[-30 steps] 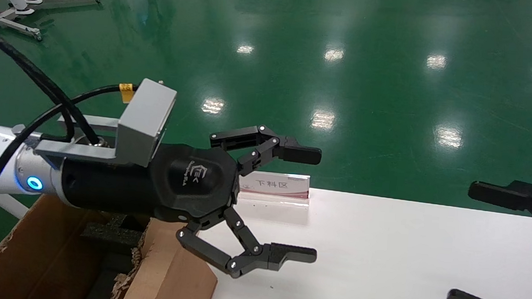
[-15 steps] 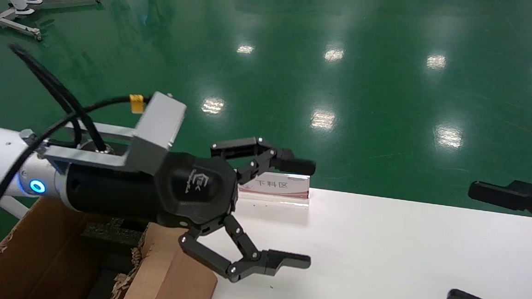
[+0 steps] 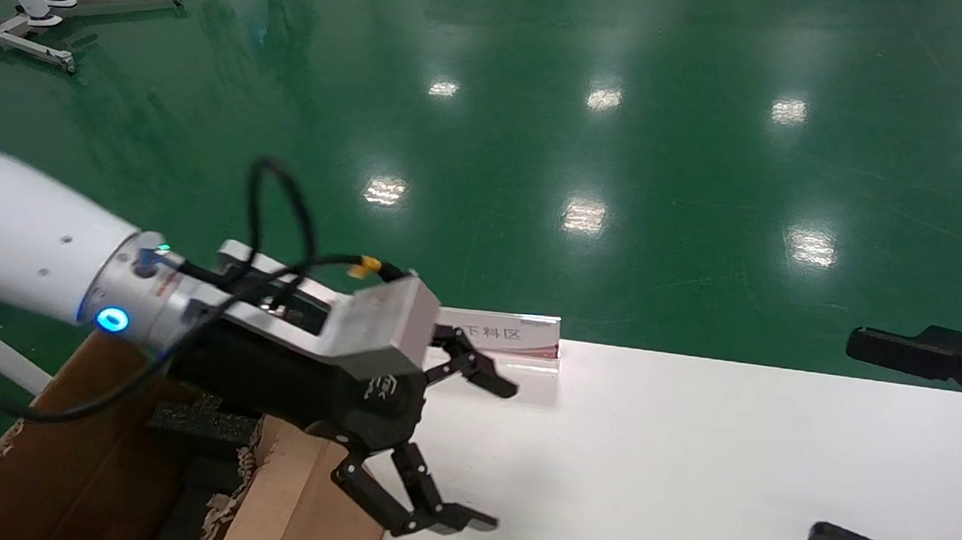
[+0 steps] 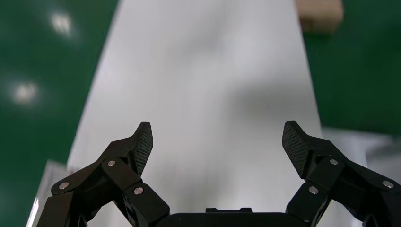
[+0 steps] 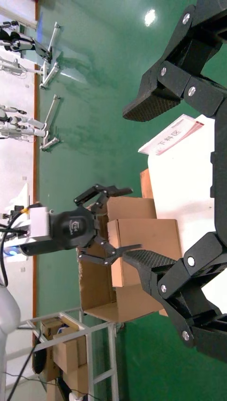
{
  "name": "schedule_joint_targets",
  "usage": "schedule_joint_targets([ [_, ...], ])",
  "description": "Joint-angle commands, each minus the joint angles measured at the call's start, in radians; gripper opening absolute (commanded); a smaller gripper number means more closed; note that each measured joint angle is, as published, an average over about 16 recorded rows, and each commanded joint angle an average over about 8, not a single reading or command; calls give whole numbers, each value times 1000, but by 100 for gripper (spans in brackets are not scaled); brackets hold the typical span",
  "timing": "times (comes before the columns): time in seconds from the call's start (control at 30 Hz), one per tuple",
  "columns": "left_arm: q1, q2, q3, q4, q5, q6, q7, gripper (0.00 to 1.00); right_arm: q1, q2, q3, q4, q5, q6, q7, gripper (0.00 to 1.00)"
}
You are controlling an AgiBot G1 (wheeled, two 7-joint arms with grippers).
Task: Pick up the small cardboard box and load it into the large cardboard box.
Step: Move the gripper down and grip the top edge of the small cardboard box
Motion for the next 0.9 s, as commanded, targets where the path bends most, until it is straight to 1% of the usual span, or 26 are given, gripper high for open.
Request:
schedule_joint_targets([
  [0.03, -77, 21, 55, -23, 82, 38, -69, 100, 0, 0, 0, 0, 0, 0, 0, 100],
  [0.2, -235, 59, 213, -34, 174, 84, -226, 100, 0, 0, 0, 0, 0, 0, 0, 100],
  [0.33, -350, 80, 341, -26, 204, 106, -351, 100, 0, 0, 0, 0, 0, 0, 0, 100],
  [0.47, -443, 89, 449, -12, 206, 117, -462, 100, 0, 0, 0, 0, 0, 0, 0, 100],
  [0.7, -582, 93, 630, 5, 177, 127, -657, 100, 0, 0, 0, 0, 0, 0, 0, 100],
  [0.9, -685, 119, 791, 2, 157, 130, -808, 100, 0, 0, 0, 0, 0, 0, 0, 100],
])
